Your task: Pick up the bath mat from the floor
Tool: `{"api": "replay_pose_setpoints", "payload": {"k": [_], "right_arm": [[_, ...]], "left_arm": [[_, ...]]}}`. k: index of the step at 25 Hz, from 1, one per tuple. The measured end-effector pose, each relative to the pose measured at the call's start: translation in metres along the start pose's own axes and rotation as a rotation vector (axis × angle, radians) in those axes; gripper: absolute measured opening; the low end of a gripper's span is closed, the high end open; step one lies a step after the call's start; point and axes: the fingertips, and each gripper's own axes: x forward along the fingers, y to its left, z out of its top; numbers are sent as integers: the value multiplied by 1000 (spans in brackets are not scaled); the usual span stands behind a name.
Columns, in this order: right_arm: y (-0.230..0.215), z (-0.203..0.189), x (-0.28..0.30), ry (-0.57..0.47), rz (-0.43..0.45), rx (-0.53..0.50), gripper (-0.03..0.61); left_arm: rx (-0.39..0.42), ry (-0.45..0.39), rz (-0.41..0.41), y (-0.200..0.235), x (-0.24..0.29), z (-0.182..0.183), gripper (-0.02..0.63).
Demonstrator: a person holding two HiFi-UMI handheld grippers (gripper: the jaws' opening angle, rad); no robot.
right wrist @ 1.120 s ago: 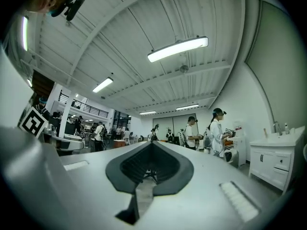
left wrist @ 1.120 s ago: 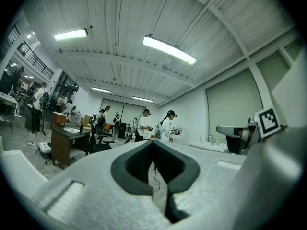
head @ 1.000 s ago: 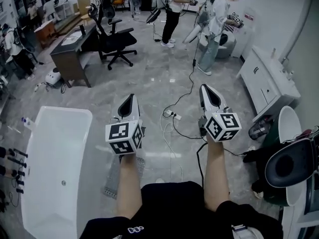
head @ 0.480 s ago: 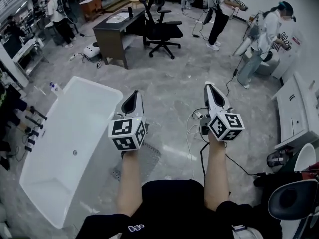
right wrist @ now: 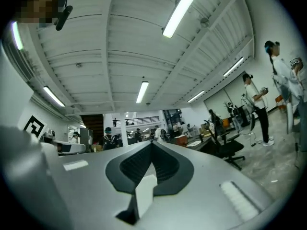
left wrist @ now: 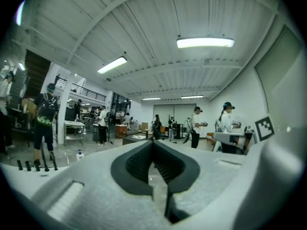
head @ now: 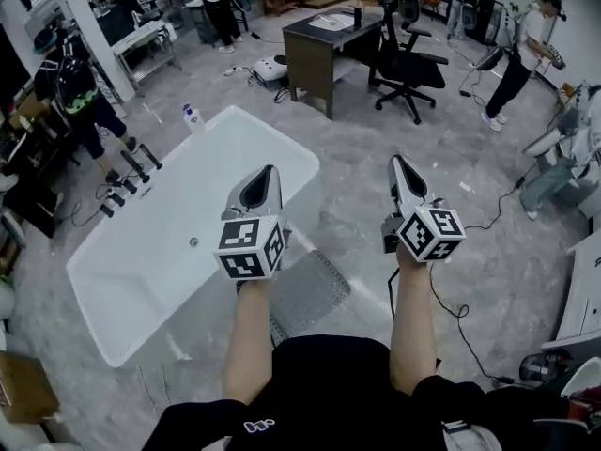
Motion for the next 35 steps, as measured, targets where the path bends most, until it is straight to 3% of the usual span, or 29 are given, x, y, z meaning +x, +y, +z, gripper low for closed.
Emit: {"api": "replay_pose_setpoints", "payload": {"k": [8, 18, 24, 35], "right_arm": [[140, -56, 64, 78, 236, 5, 5], [225, -86, 109, 131, 476, 36, 5], [221, -94, 122, 208, 589, 8, 5], [165, -141, 120, 353, 700, 6, 5]], "left_arm": [[-39, -44, 208, 114, -84, 8, -2], [-49, -37, 453, 179, -145, 1, -2], [-93, -35, 551, 165, -139, -7, -2], [-217, -4, 670, 121, -114, -71, -2]]}}
